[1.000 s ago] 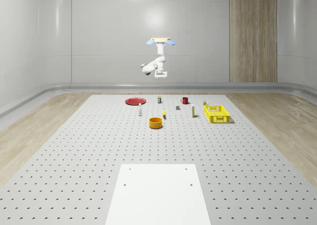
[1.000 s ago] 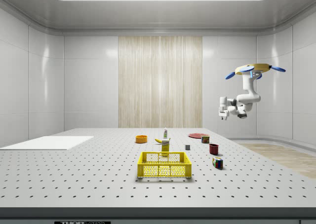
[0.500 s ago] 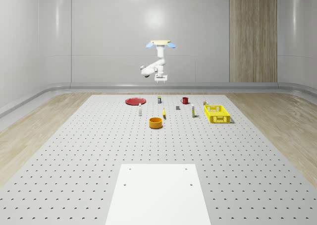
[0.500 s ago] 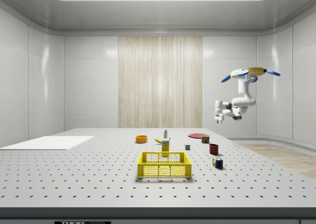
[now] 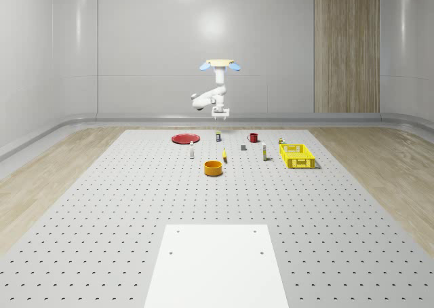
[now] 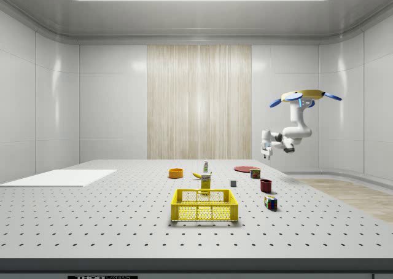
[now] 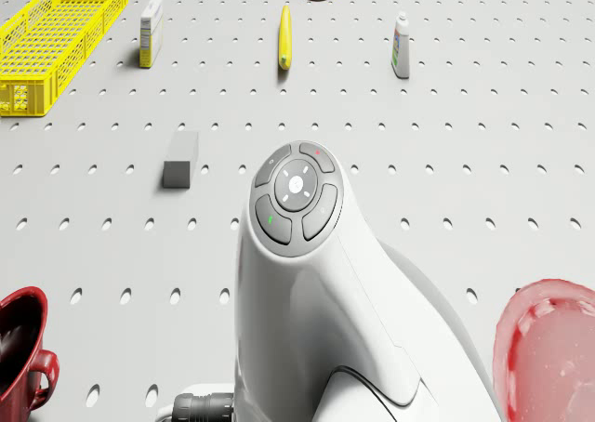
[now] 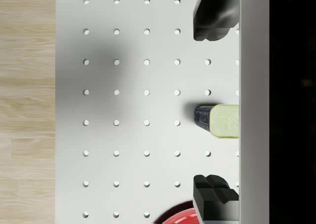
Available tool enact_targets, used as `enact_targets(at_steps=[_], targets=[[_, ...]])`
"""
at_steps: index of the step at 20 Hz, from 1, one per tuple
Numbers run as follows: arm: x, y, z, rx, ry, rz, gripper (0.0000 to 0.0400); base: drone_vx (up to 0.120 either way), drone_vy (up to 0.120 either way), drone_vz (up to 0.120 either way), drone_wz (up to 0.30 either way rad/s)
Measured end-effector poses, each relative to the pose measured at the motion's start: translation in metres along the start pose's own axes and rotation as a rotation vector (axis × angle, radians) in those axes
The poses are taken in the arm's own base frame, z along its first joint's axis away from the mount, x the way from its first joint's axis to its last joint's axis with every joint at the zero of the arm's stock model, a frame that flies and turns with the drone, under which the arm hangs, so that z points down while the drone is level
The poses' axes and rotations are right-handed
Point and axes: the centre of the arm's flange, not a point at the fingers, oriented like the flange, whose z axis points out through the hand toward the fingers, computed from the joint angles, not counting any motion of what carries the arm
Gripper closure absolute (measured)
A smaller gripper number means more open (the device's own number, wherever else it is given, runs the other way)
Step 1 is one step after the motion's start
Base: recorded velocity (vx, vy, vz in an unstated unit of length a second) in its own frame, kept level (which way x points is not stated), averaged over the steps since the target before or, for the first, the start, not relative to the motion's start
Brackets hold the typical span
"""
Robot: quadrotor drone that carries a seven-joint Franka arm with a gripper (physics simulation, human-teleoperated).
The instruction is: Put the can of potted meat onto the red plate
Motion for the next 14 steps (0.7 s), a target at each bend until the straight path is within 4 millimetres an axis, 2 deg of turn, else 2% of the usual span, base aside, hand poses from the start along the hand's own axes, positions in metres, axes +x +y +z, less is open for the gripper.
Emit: enact_targets(at_steps=[1, 3, 5, 8, 14], targets=[[0.0000, 0.0000, 0.0000, 0.000, 0.000, 0.000, 0.0000, 0.120, 0.000, 0.000, 0.000], [0.0000, 0.0000, 0.0000, 0.000, 0.000, 0.000, 0.0000, 0.120, -0.120, 0.000, 0.000], [0.0000, 0.0000, 0.0000, 0.000, 0.000, 0.000, 0.0000, 0.120, 0.000, 0.000, 0.000], [0.0000, 0.0000, 0.0000, 0.000, 0.000, 0.000, 0.0000, 0.000, 0.000, -0.107, 0.000], [0.0000, 0.0000, 0.0000, 0.000, 0.000, 0.000, 0.0000, 0.120, 0.000, -0.120, 0.000]])
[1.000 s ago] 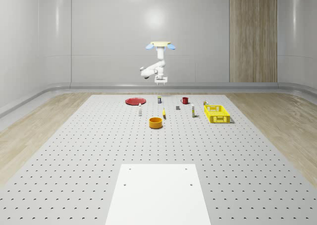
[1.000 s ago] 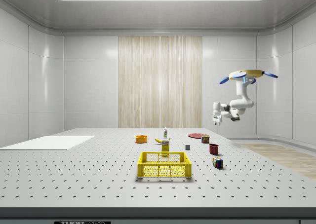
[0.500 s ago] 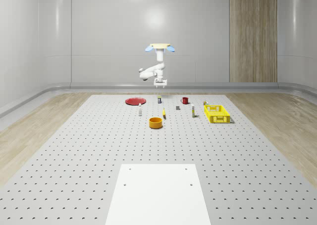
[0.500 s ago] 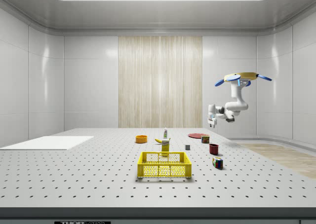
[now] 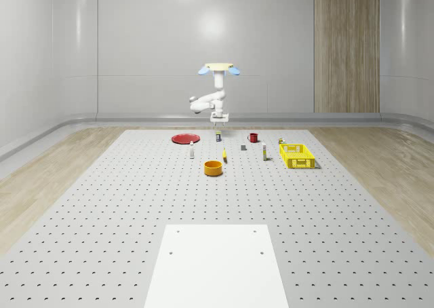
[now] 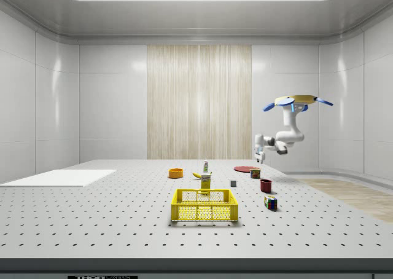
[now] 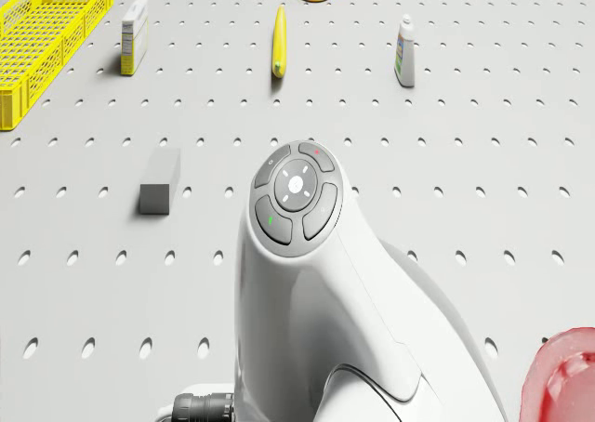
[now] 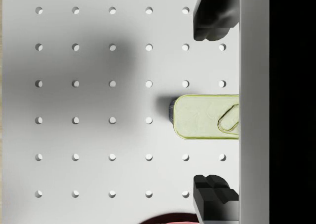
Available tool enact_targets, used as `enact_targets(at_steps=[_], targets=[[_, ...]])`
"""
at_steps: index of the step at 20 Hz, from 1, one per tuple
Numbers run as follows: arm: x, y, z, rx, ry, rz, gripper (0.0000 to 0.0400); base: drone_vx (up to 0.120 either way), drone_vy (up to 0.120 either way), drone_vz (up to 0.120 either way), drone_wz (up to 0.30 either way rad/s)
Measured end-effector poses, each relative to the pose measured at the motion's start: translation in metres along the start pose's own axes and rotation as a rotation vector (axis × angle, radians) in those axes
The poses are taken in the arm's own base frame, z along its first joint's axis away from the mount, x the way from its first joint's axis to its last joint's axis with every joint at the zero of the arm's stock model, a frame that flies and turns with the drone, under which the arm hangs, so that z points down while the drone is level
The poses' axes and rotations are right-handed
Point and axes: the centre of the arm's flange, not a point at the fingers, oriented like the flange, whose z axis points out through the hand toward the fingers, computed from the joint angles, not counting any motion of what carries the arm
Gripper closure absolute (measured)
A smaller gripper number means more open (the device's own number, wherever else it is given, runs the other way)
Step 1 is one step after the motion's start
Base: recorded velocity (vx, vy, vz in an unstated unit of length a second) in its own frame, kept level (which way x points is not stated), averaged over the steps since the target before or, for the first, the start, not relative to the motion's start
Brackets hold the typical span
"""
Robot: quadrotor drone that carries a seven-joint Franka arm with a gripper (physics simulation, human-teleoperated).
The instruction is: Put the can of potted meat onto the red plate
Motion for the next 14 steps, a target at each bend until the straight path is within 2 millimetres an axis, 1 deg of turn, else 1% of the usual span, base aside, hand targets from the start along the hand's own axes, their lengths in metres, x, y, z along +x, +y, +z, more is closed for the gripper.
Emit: enact_targets(at_steps=[1, 2, 3, 4, 5, 7, 10, 14], targets=[[0.000, 0.000, 0.000, 0.000, 0.000, 0.000, 0.0000, 0.120, 0.000, -0.080, 0.000], [0.000, 0.000, 0.000, 0.000, 0.000, 0.000, 0.0000, 0.120, 0.000, 0.000, 0.000], [0.000, 0.000, 0.000, 0.000, 0.000, 0.000, 0.0000, 0.120, -0.120, 0.000, 0.000], [0.000, 0.000, 0.000, 0.000, 0.000, 0.000, 0.0000, 0.080, -0.040, 0.000, 0.000], [0.000, 0.000, 0.000, 0.000, 0.000, 0.000, 0.0000, 0.000, 0.000, 0.000, 0.000], [0.000, 0.000, 0.000, 0.000, 0.000, 0.000, 0.0000, 0.120, 0.000, 0.000, 0.000], [0.000, 0.000, 0.001, 0.000, 0.000, 0.000, 0.0000, 0.013, 0.000, 0.000, 0.000], [0.000, 0.000, 0.013, 0.000, 0.000, 0.000, 0.0000, 0.000, 0.000, 0.000, 0.000]])
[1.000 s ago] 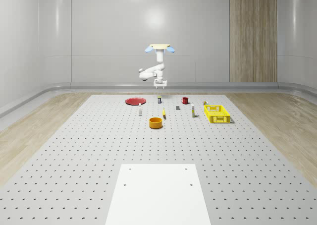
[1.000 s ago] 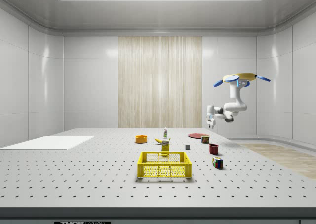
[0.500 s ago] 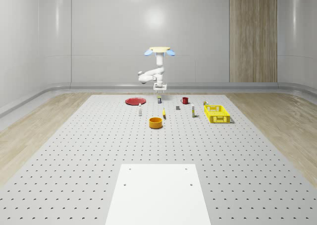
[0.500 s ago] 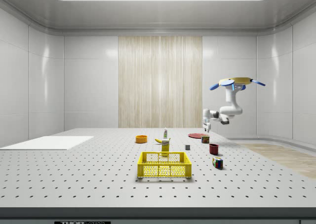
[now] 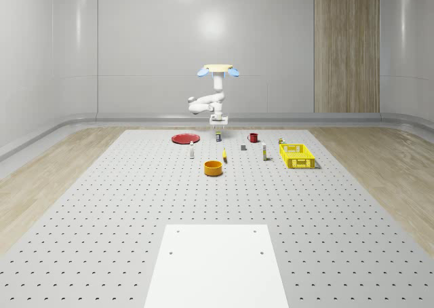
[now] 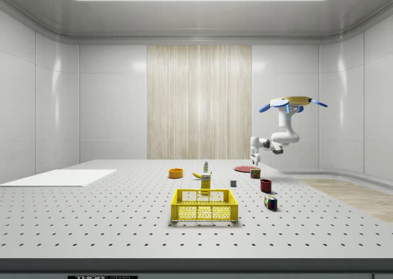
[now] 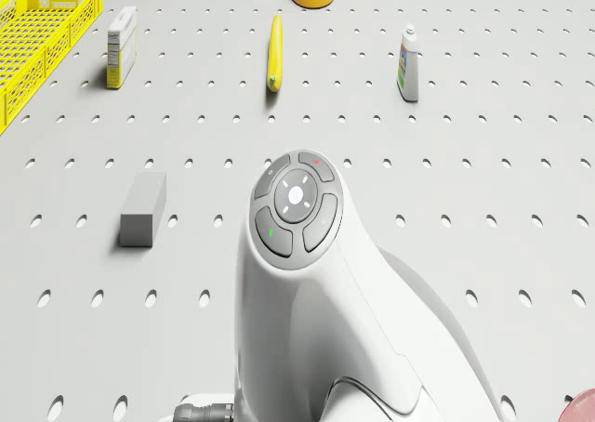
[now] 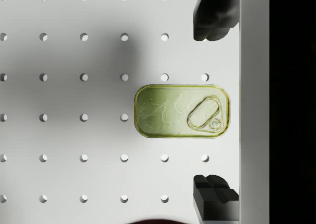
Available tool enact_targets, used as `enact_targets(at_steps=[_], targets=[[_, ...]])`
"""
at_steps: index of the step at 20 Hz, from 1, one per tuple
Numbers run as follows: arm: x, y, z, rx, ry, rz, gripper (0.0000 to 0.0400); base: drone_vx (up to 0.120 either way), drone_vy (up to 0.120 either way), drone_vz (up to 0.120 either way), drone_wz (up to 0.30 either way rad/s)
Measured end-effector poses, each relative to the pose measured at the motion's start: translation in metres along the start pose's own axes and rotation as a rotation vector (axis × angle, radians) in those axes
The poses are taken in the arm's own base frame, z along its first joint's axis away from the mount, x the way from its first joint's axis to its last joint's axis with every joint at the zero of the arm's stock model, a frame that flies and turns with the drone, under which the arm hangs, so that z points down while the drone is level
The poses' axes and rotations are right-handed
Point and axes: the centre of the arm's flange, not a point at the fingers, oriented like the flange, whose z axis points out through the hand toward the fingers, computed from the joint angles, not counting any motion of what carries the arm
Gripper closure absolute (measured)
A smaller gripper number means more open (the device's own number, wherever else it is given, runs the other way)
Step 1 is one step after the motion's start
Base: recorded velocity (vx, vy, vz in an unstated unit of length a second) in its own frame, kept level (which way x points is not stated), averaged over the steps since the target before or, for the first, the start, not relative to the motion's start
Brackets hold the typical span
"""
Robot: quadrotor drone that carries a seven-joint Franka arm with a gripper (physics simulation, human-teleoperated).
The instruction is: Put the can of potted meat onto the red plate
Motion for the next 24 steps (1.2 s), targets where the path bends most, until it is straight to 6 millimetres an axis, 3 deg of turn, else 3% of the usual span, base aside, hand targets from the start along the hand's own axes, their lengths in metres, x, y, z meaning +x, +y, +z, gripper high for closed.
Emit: enact_targets(at_steps=[10, 19, 22, 24], targets=[[0.001, 0.001, 0.044, 0.000, 0.000, 0.000, 0.0000, 0.000, 0.000, 0.000, 0.000], [0.004, 0.004, 0.064, 0.000, 0.000, 0.001, 0.0000, 0.000, 0.000, 0.000, 0.000], [0.004, 0.004, 0.067, 0.000, 0.000, 0.001, 0.0079, 0.000, 0.000, 0.000, 0.000], [0.004, 0.004, 0.068, -0.001, 0.001, 0.001, 0.0098, 0.000, 0.000, 0.000, 0.000]])
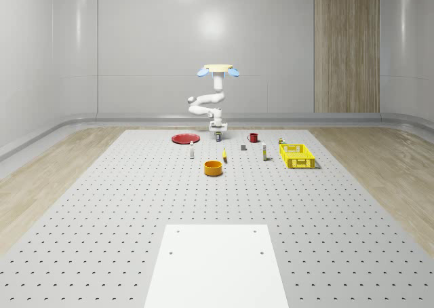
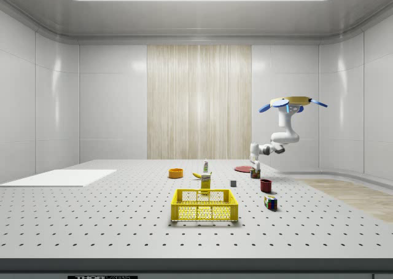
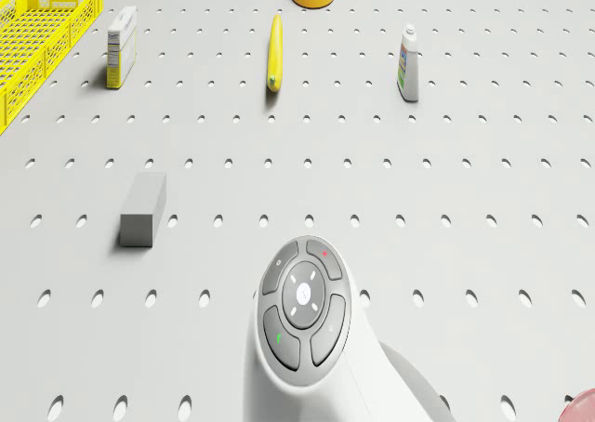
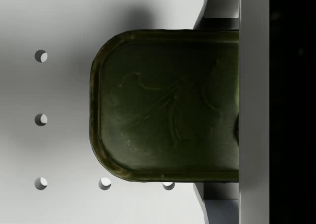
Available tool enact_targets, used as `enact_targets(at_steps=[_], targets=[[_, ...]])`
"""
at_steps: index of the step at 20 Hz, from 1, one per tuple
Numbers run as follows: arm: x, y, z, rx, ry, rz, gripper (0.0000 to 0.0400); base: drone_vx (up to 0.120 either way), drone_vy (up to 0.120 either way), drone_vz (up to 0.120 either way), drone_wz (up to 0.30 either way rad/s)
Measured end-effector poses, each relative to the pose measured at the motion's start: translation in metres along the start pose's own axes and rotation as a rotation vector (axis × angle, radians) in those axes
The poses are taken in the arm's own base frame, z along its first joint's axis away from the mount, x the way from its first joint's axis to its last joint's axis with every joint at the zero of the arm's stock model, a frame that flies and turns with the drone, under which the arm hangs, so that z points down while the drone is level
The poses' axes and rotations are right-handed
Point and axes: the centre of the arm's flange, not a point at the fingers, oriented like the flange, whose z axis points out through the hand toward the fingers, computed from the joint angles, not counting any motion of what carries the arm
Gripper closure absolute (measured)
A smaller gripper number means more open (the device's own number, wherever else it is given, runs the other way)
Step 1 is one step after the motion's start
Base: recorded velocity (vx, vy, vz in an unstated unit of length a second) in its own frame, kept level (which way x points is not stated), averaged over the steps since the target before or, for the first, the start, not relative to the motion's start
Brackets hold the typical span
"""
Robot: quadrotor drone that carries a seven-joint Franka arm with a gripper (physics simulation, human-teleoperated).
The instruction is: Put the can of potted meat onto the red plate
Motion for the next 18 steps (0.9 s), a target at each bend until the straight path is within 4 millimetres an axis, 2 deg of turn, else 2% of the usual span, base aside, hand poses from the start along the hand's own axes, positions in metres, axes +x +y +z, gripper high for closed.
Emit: enact_targets(at_steps=[9, 14, 18], targets=[[0.000, 0.000, 0.001, -0.002, 0.004, -0.037, 0.0106, 0.000, 0.000, 0.000, 0.000], [0.000, 0.000, -0.012, -0.002, 0.004, -0.015, 0.0111, 0.000, 0.000, 0.000, 0.000], [0.000, 0.000, -0.029, -0.003, 0.005, -0.008, 0.0111, 0.000, 0.000, 0.110, 0.000]])
